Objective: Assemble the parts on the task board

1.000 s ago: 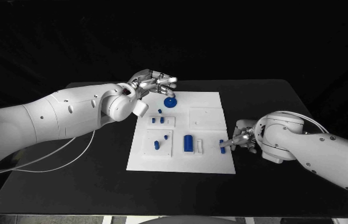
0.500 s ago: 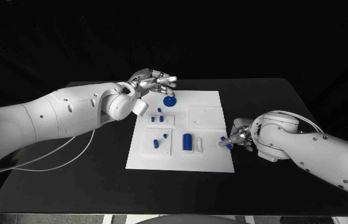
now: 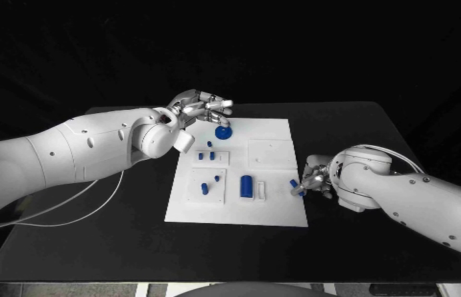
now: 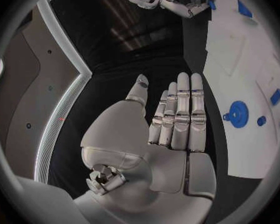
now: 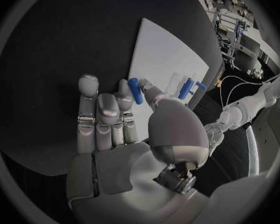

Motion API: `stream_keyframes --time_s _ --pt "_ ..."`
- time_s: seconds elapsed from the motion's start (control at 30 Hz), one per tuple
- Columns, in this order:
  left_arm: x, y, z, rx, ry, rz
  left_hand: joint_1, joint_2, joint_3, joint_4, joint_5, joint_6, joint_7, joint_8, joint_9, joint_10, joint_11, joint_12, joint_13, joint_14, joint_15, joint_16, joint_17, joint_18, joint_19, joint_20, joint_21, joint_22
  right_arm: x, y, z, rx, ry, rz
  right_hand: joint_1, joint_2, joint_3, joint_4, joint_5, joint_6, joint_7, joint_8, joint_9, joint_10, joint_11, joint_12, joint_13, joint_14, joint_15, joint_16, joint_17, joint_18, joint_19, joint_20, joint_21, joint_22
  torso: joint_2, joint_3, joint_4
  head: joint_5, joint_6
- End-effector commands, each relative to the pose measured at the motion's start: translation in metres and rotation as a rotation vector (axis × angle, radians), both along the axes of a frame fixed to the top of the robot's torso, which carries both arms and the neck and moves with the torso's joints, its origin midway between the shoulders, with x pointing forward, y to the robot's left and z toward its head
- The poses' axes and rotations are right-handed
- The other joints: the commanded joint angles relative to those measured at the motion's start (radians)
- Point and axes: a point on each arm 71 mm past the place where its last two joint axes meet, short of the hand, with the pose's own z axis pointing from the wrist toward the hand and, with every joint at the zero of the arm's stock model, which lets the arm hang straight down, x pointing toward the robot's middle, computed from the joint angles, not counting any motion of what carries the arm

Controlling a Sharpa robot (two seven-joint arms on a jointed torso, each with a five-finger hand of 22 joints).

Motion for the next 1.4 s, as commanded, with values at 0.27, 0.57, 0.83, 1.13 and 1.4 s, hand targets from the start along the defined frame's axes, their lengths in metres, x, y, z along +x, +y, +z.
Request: stream_keyframes --time_s 0.27,0.57,0.83,1.13,1.4 --pt "-0.001 -0.002 0.000 -0.003 0.005 -0.022 0.009 0.008 0.007 -0.001 0.000 -0.008 0.002 0.004 -0.001 -0.010 0.000 -0.001 0.001 -0.007 0.002 -0.002 -0.001 -0.005 -0.005 0.003 -0.006 -0.001 -0.007 -0.002 -0.010 0.080 -0.012 -0.011 -0.039 0.083 0.222 -0.166 0.027 0.008 0.007 -0.005 -0.332 -0.005 0.003 -0.005 -0.021 0.000 0.006 -0.008 -0.013 0.015 -0.012 0.005 0.013 0.054 0.000 0.0011 0.0002 0.002 0.001" --pt "-0.001 -0.001 0.000 -0.002 0.007 -0.022 0.009 0.011 0.007 -0.002 0.000 -0.008 0.002 0.004 -0.001 -0.010 0.000 -0.001 0.001 -0.007 0.002 -0.002 -0.001 -0.005 -0.005 0.003 -0.006 -0.001 -0.006 -0.010 0.003 0.142 -0.051 -0.021 -0.045 0.082 0.267 -0.177 0.014 0.017 0.006 -0.005 -0.316 -0.001 0.004 0.001 -0.030 0.000 0.009 -0.008 -0.021 0.022 -0.021 0.011 0.031 0.053 -0.001 -0.0008 -0.0019 0.003 0.002" --pt "-0.001 -0.002 0.000 -0.002 0.009 -0.025 0.009 0.013 0.007 -0.001 0.000 -0.008 0.002 0.004 -0.001 -0.011 0.000 -0.001 0.001 -0.007 0.002 -0.001 -0.001 -0.005 -0.005 0.003 -0.005 -0.001 0.004 -0.019 0.017 0.162 -0.083 -0.049 -0.043 0.078 0.269 -0.177 0.021 0.022 0.005 -0.005 -0.313 0.001 0.003 0.004 -0.030 0.000 0.007 -0.007 -0.022 0.021 -0.022 0.009 0.035 0.053 0.000 0.0008 0.0012 0.003 0.005" --pt "-0.001 -0.002 -0.001 0.000 0.014 -0.028 0.008 0.014 0.005 -0.001 -0.001 -0.009 0.003 0.003 -0.001 -0.012 0.001 -0.001 0.001 -0.007 0.003 -0.001 -0.001 -0.005 -0.006 0.003 -0.005 -0.001 0.006 -0.021 0.035 0.179 -0.104 -0.066 -0.036 0.078 0.266 -0.180 0.036 0.027 0.005 -0.005 -0.314 0.004 0.002 0.009 -0.029 0.001 0.009 -0.001 -0.019 0.019 -0.022 0.009 0.048 0.055 -0.002 -0.0018 -0.0005 0.003 0.009" --pt "-0.001 -0.003 -0.001 0.001 0.015 -0.031 0.008 0.014 0.005 -0.001 -0.001 -0.009 0.003 0.003 -0.001 -0.012 0.001 -0.001 0.001 -0.007 0.003 -0.001 -0.001 -0.005 -0.006 0.003 -0.005 -0.001 -0.001 -0.009 0.043 0.240 -0.050 -0.066 -0.037 0.078 0.262 -0.182 0.053 0.029 0.005 -0.005 -0.318 0.005 0.002 0.011 -0.029 0.000 0.009 0.005 -0.016 0.019 -0.024 0.009 0.058 0.055 -0.001 -0.0016 -0.0013 0.001 0.011"
